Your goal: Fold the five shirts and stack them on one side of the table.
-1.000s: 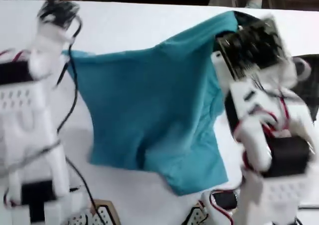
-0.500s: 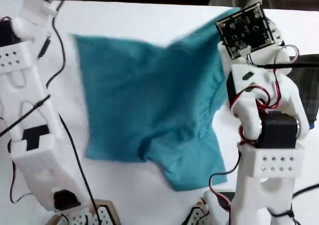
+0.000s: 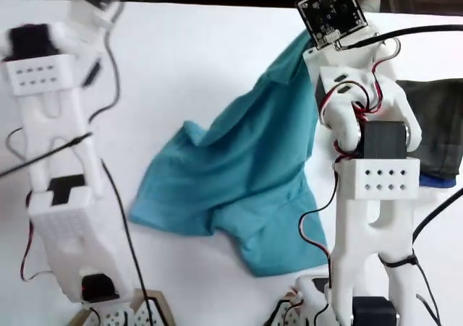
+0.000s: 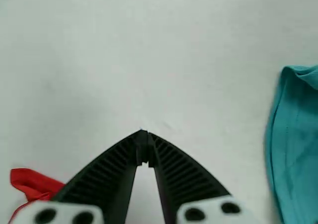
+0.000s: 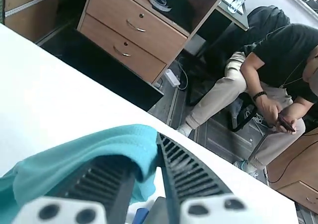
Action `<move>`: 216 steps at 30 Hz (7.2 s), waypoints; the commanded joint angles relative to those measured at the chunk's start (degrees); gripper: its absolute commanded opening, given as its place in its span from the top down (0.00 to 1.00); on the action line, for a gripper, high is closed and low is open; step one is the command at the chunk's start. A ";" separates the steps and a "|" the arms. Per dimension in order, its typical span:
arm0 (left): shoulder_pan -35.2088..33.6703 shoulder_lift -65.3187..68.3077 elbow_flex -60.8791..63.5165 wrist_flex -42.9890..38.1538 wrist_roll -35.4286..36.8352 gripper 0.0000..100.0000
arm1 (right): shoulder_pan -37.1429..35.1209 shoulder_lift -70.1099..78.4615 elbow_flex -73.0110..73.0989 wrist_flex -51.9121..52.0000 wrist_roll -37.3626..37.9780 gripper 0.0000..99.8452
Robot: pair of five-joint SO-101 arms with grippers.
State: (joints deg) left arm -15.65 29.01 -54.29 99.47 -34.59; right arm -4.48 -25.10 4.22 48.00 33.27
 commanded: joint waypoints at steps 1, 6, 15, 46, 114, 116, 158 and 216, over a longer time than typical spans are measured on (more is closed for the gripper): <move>3.08 3.43 0.84 -5.54 5.89 0.90 | 0.57 0.04 -0.26 0.84 0.09 0.98; 10.46 13.01 0.66 -5.19 8.35 0.76 | 0.84 -0.31 2.90 1.10 0.26 0.98; 18.20 16.35 1.27 -0.88 15.12 0.76 | 0.92 -0.22 4.92 0.92 0.35 0.98; 9.76 24.18 1.19 0.00 13.63 0.97 | 0.57 -4.09 5.27 7.16 0.35 0.98; 18.81 22.33 -3.21 2.81 9.67 0.79 | 1.10 -60.44 63.65 13.76 0.44 0.98; 18.73 21.27 0.22 2.29 9.41 0.79 | 1.10 -60.44 63.65 13.76 0.44 0.98; 6.42 -36.48 24.66 2.81 9.76 0.97 | 2.86 -23.08 16.09 8.22 0.35 0.98; -3.60 -99.78 44.00 2.55 11.43 0.97 | -0.31 -41.10 -37.98 25.01 5.63 0.98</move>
State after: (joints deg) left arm -18.81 -70.51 -10.42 101.41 -23.25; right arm -4.22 -67.03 -33.05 72.70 38.55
